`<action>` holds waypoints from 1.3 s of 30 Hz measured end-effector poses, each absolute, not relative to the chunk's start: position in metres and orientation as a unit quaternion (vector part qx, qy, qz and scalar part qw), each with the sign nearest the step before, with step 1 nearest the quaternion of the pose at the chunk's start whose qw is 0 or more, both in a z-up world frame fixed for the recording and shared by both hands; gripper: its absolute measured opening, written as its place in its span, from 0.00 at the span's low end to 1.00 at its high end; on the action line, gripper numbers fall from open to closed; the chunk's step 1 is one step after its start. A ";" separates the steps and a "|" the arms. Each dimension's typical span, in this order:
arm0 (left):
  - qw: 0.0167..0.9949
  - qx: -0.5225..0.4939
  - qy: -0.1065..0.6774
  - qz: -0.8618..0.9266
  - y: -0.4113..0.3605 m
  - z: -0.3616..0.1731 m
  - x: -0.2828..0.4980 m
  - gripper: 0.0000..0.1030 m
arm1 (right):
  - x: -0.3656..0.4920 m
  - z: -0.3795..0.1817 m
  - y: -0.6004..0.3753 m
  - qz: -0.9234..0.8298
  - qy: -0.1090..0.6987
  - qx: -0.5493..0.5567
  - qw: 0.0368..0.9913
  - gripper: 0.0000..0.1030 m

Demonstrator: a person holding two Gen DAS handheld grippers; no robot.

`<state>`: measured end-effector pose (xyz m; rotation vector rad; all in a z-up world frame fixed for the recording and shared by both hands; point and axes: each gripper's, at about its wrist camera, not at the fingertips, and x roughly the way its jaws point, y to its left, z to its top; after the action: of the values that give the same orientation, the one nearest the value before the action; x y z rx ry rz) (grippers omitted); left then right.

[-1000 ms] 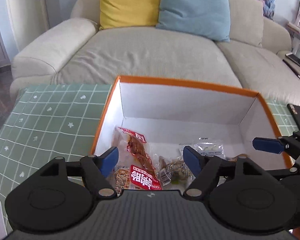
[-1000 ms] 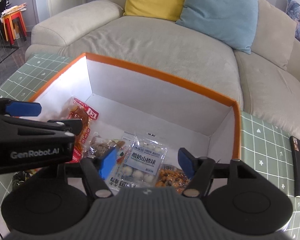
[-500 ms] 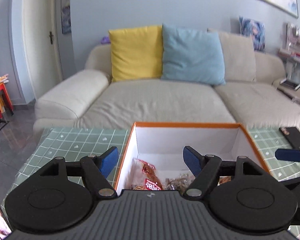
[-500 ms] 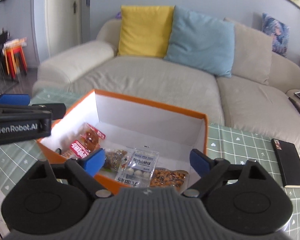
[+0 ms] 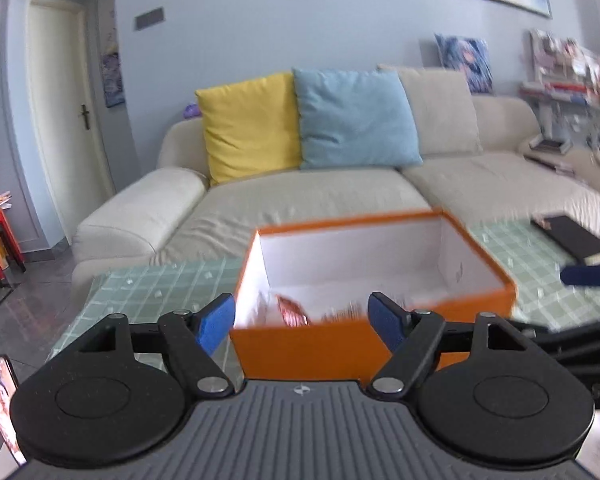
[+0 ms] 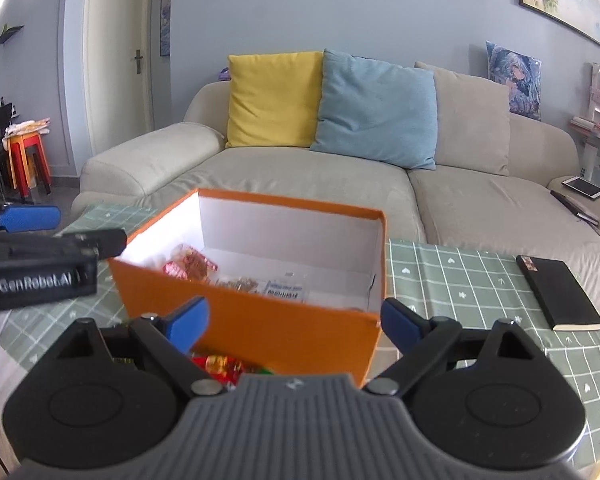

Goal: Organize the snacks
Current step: 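Withdraw both open grippers up from the box, then move both grippers down toward the dark green bag and red chip bag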

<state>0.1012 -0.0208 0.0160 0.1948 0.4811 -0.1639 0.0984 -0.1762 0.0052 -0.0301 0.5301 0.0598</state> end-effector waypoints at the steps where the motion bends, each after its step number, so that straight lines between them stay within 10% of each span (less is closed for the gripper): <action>1: 0.961 0.101 0.243 -0.081 -0.021 0.011 0.098 0.87 | 0.096 0.001 -0.174 0.030 0.263 -0.018 0.964 0.87; 39: 0.911 0.014 0.412 -0.012 0.043 -0.072 0.141 0.87 | 0.137 -0.100 -0.141 0.079 0.394 0.004 0.916 0.94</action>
<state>0.1408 0.0432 -0.0724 0.0293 0.8486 -0.0238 0.1368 -0.1408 -0.1001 0.0091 0.8116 0.1625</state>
